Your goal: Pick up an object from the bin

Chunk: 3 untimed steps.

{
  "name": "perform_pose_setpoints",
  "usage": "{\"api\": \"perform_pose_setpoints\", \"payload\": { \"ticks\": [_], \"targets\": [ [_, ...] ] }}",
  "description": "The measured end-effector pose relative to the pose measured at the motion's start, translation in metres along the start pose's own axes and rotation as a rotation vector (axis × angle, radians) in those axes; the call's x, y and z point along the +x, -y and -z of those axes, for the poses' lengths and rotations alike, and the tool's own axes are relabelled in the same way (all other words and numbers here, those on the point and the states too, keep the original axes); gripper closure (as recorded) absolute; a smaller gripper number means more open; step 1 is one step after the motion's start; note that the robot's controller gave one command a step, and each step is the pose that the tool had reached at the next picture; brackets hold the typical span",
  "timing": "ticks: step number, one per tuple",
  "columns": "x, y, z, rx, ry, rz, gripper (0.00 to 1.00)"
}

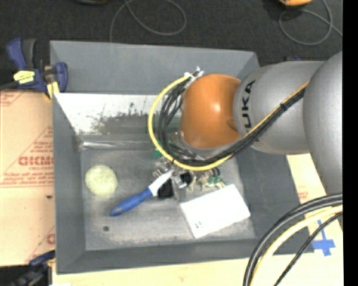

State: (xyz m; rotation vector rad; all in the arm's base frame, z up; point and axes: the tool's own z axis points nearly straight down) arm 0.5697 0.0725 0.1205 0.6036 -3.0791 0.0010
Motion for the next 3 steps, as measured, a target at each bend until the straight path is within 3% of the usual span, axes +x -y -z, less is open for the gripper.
{"api": "perform_pose_setpoints", "payload": {
  "ticks": [3],
  "targets": [
    [-0.002,0.001,0.045,0.003,0.01,-0.001,1.0]
  ]
}}
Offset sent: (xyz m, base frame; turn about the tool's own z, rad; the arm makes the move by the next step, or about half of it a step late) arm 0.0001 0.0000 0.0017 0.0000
